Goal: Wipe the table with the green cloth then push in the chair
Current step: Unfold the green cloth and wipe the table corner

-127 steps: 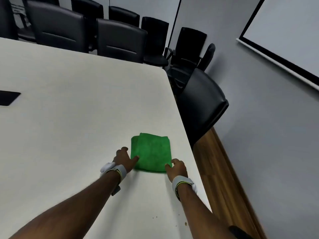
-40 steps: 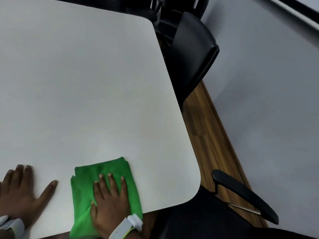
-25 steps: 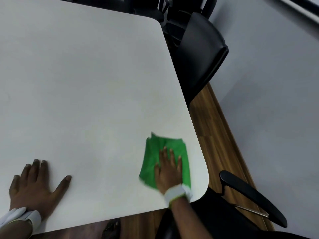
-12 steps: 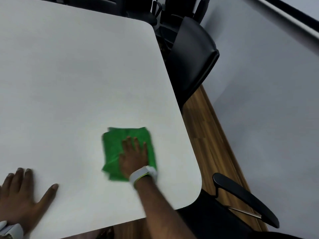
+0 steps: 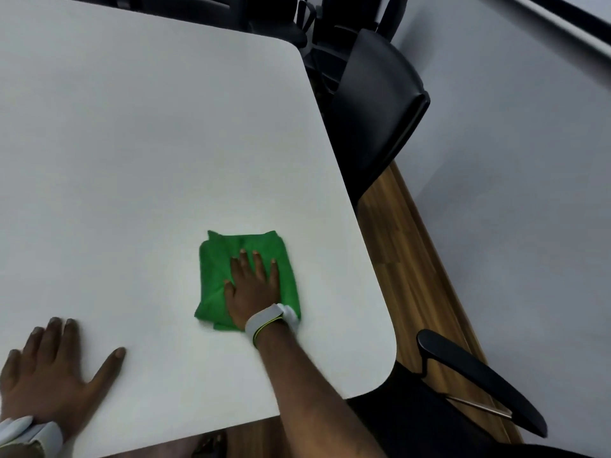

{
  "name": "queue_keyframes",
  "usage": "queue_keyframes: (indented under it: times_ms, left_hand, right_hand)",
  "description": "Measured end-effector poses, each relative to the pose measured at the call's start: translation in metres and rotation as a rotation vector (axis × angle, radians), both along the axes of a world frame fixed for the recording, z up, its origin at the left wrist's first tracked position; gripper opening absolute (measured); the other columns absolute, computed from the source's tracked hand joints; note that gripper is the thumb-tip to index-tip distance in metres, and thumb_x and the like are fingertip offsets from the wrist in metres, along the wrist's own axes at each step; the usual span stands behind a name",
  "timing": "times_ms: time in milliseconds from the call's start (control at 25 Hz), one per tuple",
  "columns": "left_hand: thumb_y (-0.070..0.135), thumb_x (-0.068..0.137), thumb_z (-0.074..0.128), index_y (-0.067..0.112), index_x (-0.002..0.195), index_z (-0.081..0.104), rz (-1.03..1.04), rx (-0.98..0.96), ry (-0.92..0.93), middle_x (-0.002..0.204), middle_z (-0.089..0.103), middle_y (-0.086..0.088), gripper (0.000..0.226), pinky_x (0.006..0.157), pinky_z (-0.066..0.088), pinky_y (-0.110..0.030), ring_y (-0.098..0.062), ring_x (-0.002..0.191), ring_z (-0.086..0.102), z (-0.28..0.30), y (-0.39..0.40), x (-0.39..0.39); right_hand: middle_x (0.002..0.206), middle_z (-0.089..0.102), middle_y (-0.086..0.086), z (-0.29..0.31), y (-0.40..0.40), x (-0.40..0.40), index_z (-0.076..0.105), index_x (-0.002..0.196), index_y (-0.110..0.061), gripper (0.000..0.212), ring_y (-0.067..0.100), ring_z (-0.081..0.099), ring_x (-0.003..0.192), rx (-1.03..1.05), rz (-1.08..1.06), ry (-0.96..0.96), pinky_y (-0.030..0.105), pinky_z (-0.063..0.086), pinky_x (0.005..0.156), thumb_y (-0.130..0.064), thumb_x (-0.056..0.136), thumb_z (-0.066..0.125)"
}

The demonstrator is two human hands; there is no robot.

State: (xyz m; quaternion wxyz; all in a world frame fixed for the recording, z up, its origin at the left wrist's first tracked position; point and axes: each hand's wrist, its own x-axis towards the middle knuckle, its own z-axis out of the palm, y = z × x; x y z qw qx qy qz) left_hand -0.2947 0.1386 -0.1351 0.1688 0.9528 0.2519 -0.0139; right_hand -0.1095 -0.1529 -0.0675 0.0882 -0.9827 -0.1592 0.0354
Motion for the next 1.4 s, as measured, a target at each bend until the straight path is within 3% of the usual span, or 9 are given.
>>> queue_keyframes:
  times_ms: [160,320,400,680,800,1000,1160,1320,1400]
  left_hand:
    - [0.092,0.074,0.044,0.015,0.163,0.025,0.125,-0.216,-0.104,0.177,0.016,-0.005,0.120,0.131,0.018,-0.057,-0.032,0.164,0.018,-0.015,-0.001,-0.004]
    - [0.088,0.078,0.041,0.010,0.159,0.029,0.044,-0.075,-0.058,0.172,0.024,-0.016,0.113,0.128,0.022,-0.060,-0.040,0.159,0.024,-0.002,0.002,-0.001]
    - [0.086,0.080,0.038,0.005,0.155,0.033,0.006,0.040,-0.025,0.167,0.031,-0.023,0.111,0.126,0.024,-0.061,-0.046,0.153,0.027,0.009,0.000,0.001]
    - [0.088,0.081,0.027,0.003,0.155,0.038,-0.022,0.147,0.079,0.165,0.039,-0.023,0.113,0.123,0.024,-0.061,-0.046,0.152,0.033,0.035,-0.012,-0.002]
    - [0.086,0.084,0.020,-0.003,0.155,0.040,0.018,0.105,0.032,0.162,0.045,-0.024,0.116,0.118,0.032,-0.062,-0.047,0.149,0.042,0.070,-0.042,0.005]
    - [0.087,0.076,0.038,0.018,0.151,0.043,-0.142,-0.313,-0.001,0.147,0.056,-0.014,0.102,0.100,0.054,-0.050,-0.038,0.126,0.065,0.106,-0.194,0.019]
    - [0.073,0.075,0.068,0.021,0.154,0.023,-0.097,-0.590,0.114,0.152,0.047,-0.011,0.105,0.098,0.052,-0.040,-0.036,0.125,0.067,0.103,-0.250,0.032]
    - [0.050,0.080,0.076,0.020,0.153,0.028,-0.154,-0.641,0.184,0.136,0.066,-0.009,0.093,0.099,0.052,-0.036,-0.030,0.122,0.069,0.103,-0.258,0.037]
    - [0.043,0.085,0.073,0.021,0.153,0.033,-0.167,-0.643,0.135,0.132,0.070,-0.008,0.082,0.097,0.053,-0.037,-0.029,0.118,0.071,0.114,-0.254,0.049]
  right_hand:
    - [0.162,0.020,0.000,0.005,-0.040,-0.116,0.027,0.149,-0.020,0.058,0.024,0.004,0.148,0.063,0.157,0.012,0.057,0.002,0.116,-0.038,0.095,0.038]
    - [0.159,0.023,-0.003,-0.007,-0.153,-0.073,0.035,0.147,-0.023,0.062,0.026,0.022,0.146,-0.051,-0.186,-0.048,0.058,0.011,0.113,-0.042,0.089,0.033]
    - [0.159,0.015,-0.006,-0.009,-0.190,-0.064,0.031,0.150,-0.022,0.065,0.023,0.015,0.147,-0.044,-0.313,-0.005,0.058,0.009,0.115,-0.044,0.089,0.023]
    - [0.158,0.030,0.000,0.004,-0.080,-0.139,0.038,0.147,-0.020,0.063,0.026,0.016,0.147,0.053,-0.144,0.008,0.060,0.014,0.112,-0.045,0.089,0.042]
    - [0.154,0.038,0.007,0.020,-0.082,-0.127,0.037,0.146,-0.013,0.071,0.030,0.025,0.144,0.164,-0.270,-0.052,0.054,0.017,0.112,-0.061,0.094,0.034]
    - [0.115,0.064,0.010,0.034,-0.171,-0.138,0.059,0.121,-0.015,0.045,0.034,0.060,0.104,0.297,-0.653,-0.040,0.045,0.052,0.078,-0.041,0.085,0.066]
    - [0.102,0.063,0.000,0.027,-0.174,-0.150,0.060,0.116,-0.022,0.037,0.020,0.064,0.093,0.345,-0.601,0.216,0.035,0.051,0.072,-0.036,0.084,0.071]
    - [0.076,0.065,0.002,0.017,-0.158,-0.151,0.058,0.090,-0.033,0.053,0.019,0.063,0.055,0.370,-0.505,0.120,0.023,0.045,0.044,-0.011,0.055,0.091]
    - [0.077,0.066,0.003,0.026,-0.151,-0.133,0.065,0.087,-0.029,0.047,0.021,0.063,0.053,0.394,-0.499,0.039,0.023,0.044,0.043,-0.006,0.056,0.091]
